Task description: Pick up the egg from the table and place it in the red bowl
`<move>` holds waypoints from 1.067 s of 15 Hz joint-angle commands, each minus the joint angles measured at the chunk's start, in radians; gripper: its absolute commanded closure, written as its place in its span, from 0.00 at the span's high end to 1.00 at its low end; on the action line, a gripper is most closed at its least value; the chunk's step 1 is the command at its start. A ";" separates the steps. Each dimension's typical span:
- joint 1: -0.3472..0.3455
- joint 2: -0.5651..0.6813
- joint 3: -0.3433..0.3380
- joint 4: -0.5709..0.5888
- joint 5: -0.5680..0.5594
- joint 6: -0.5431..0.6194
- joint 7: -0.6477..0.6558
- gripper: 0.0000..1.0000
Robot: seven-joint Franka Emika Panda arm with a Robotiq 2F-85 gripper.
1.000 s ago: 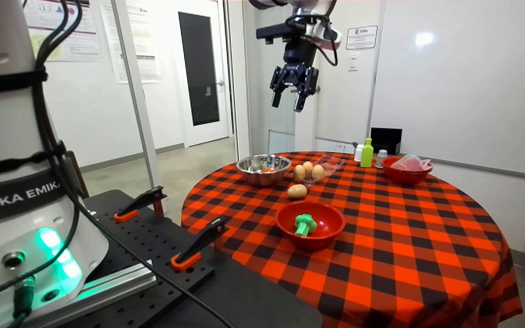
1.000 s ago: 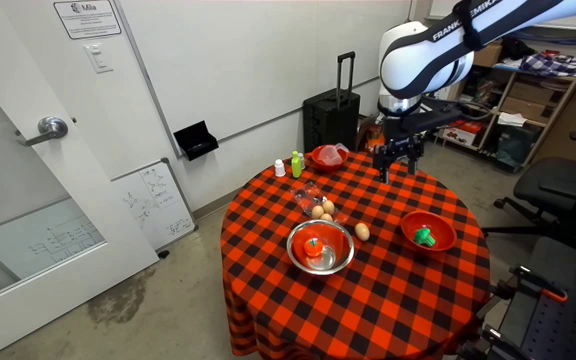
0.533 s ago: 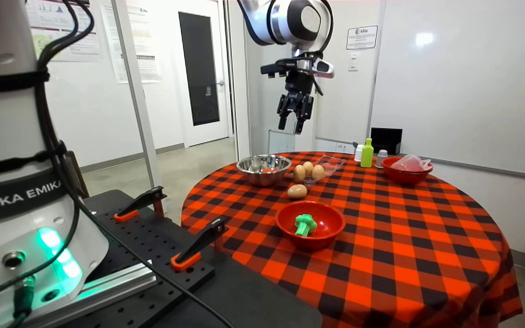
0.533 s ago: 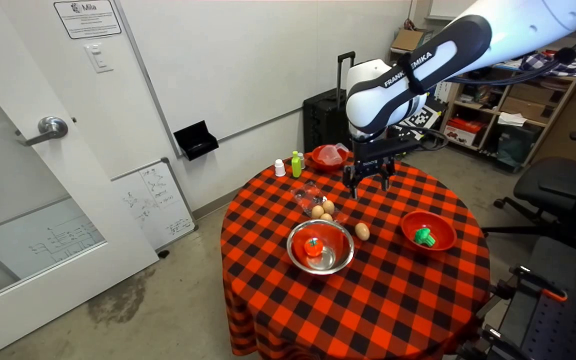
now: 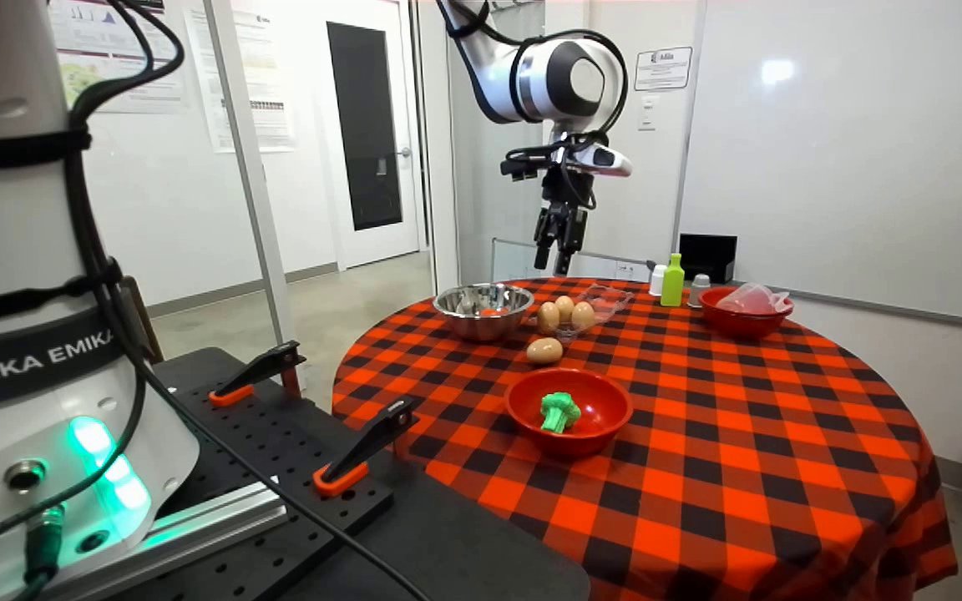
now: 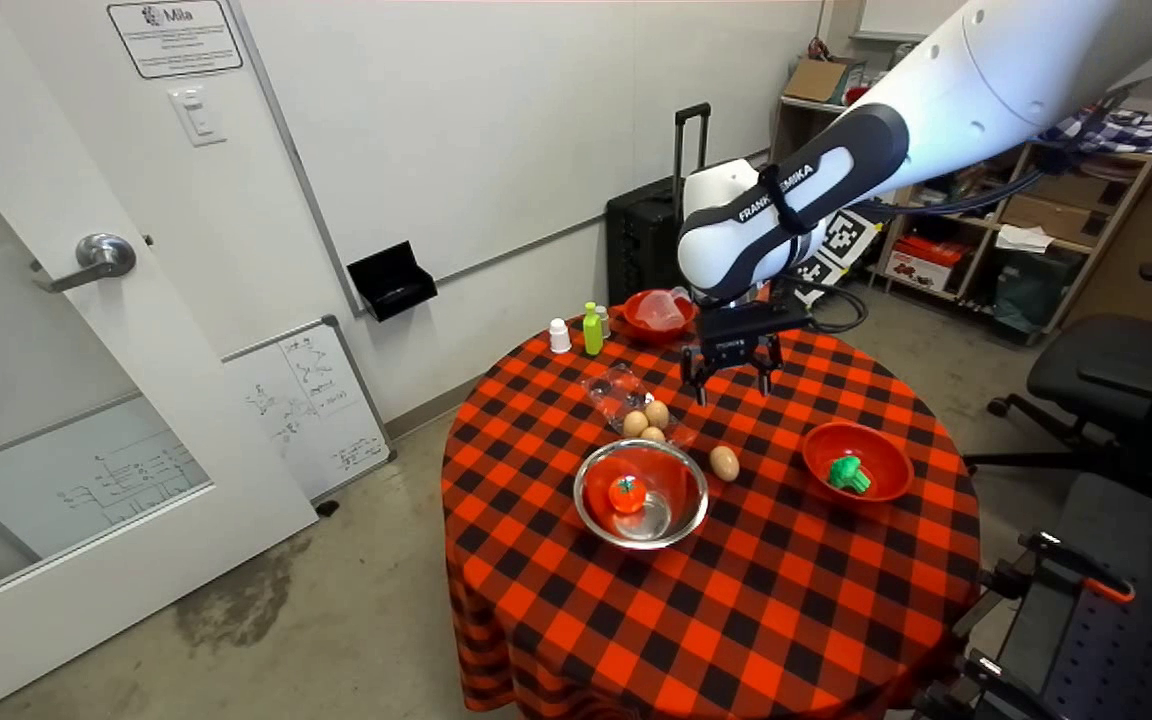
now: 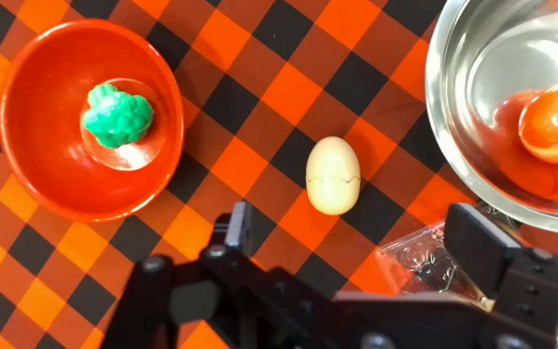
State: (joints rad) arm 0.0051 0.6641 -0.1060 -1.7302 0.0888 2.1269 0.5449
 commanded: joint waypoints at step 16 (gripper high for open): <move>-0.004 0.238 -0.003 0.132 0.031 -0.011 -0.004 1.00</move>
State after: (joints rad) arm 0.0026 0.8502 -0.1060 -1.6606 0.0896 2.1269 0.5486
